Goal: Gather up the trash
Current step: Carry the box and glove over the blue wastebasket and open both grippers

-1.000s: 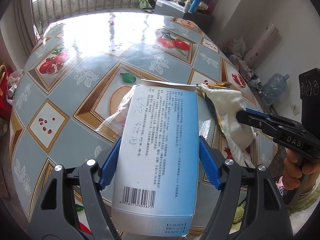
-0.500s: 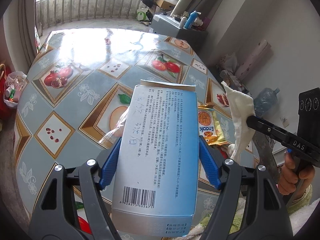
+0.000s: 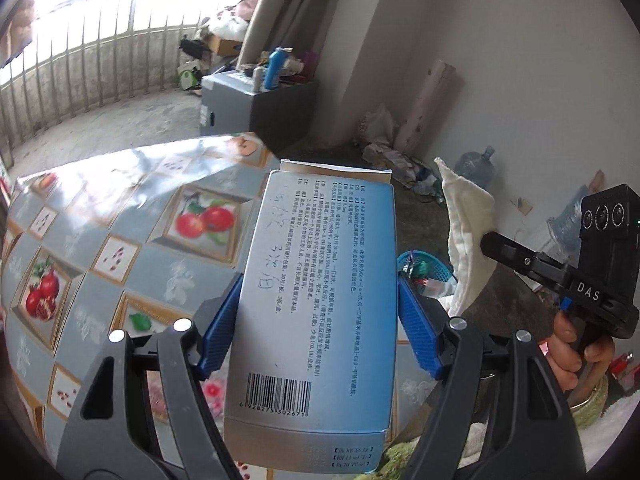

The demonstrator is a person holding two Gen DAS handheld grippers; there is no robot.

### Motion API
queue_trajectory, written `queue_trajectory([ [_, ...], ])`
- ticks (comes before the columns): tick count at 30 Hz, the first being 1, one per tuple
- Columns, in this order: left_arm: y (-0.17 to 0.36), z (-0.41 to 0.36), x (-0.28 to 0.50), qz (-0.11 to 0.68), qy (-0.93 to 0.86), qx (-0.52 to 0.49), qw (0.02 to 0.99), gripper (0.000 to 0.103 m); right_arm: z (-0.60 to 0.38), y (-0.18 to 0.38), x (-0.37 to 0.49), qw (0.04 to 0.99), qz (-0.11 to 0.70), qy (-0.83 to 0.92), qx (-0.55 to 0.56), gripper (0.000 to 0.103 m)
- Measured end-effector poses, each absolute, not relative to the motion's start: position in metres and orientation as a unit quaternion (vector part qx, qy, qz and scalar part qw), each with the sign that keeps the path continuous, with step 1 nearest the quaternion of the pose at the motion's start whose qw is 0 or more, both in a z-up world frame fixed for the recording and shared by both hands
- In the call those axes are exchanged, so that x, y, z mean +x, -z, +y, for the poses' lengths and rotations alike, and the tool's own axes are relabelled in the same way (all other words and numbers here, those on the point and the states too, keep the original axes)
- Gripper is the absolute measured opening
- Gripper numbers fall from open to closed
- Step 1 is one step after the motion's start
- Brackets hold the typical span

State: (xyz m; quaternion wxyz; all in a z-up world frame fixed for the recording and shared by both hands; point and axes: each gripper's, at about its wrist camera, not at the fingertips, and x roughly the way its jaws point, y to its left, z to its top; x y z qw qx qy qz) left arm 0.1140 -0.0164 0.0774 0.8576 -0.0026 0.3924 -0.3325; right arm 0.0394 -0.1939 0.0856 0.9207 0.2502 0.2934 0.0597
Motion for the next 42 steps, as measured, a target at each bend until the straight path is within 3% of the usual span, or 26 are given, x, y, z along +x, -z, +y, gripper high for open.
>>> queue_trajectory([
  [14,-0.073,-0.239,0.131,0.402,0.490,0.102,0.766,0.069,-0.344,-0.071,-0.041,0.905,0.208,0.147,0.340,0.009],
  [26,0.007,-0.385,0.146,0.442,0.532,0.151,0.706,0.069,-0.463,0.001,-0.052,0.839,0.215,0.272,0.419,0.009],
  [36,0.092,-0.491,0.177,0.487,0.533,0.160,0.673,0.069,-0.564,0.095,-0.036,0.759,0.244,0.353,0.490,0.009],
  [39,0.120,-0.516,0.186,0.507,0.525,0.169,0.662,0.071,-0.585,0.129,-0.031,0.732,0.263,0.376,0.504,0.012],
  [40,0.130,-0.523,0.187,0.514,0.520,0.176,0.659,0.076,-0.591,0.143,-0.028,0.725,0.266,0.377,0.511,0.014],
  [42,0.148,-0.536,0.190,0.522,0.511,0.185,0.658,0.080,-0.606,0.182,-0.022,0.699,0.292,0.374,0.535,0.037],
])
